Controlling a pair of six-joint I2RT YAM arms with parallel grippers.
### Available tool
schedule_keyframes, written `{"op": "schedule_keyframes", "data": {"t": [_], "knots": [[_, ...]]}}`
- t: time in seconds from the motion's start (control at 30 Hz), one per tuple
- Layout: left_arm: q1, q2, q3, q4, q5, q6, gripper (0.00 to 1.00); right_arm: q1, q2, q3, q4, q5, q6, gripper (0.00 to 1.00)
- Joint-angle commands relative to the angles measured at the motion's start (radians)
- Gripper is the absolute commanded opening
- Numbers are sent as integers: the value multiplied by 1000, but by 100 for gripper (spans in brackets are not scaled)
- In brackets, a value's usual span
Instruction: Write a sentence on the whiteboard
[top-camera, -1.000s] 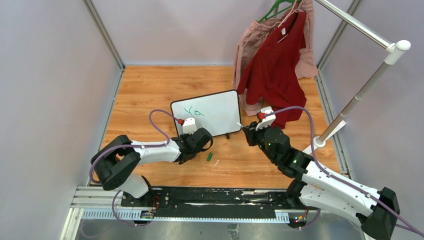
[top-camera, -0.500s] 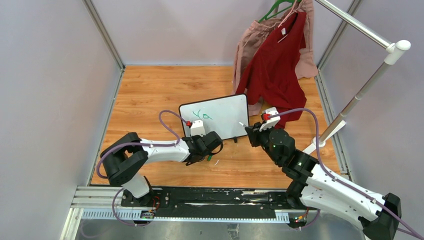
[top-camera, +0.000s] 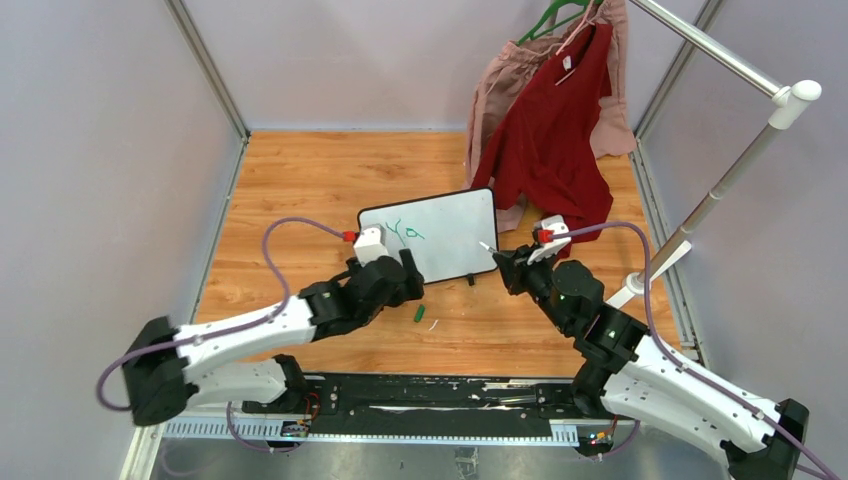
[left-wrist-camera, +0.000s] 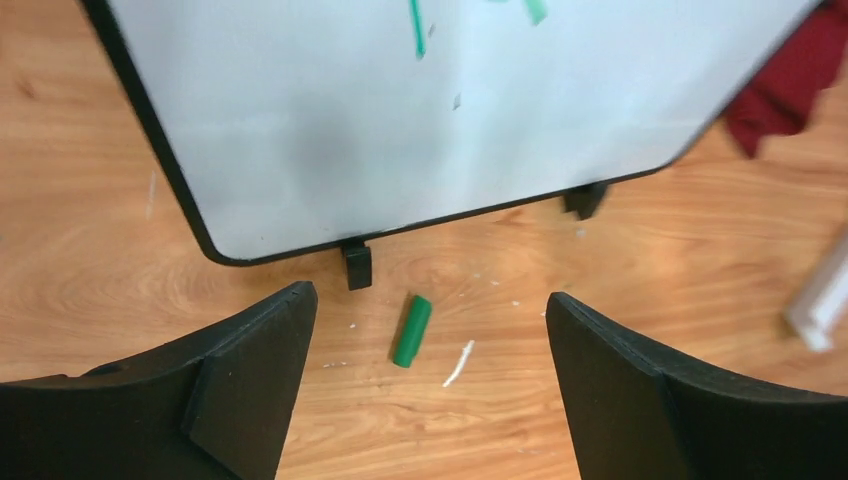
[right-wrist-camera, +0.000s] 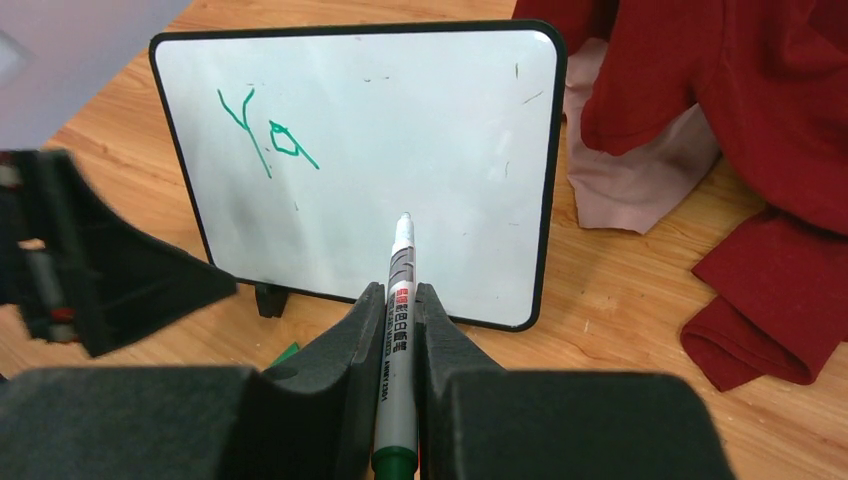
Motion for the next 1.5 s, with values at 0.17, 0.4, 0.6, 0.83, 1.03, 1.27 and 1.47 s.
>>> {"op": "schedule_keyframes", "data": {"t": [0.17, 0.4, 0.6, 0.83, 1.03, 1.27, 1.47], "knots": [[182, -517, -163, 181, 41, 434, 89, 10, 95, 70, 106, -72, -68, 1], [346, -643, -416, 578, 161, 516, 88, 8, 252, 113, 263, -179, -67, 17], [527, -635, -621, 879, 346, 272, 89, 11, 326, 131, 324, -134, -143, 0], [562, -506, -664, 1125, 511, 299, 91, 49, 390, 113, 423, -78, -204, 0], [621, -352, -670, 1214, 583, 243, 88, 106, 438, 112, 482, -20, -256, 0], [654, -192, -683, 1371, 646, 198, 84, 112, 486, 111, 531, -35, -241, 0], [666, -110, -728, 1490, 684, 181, 82, 119, 526, 99, 591, -34, -245, 0]]}}
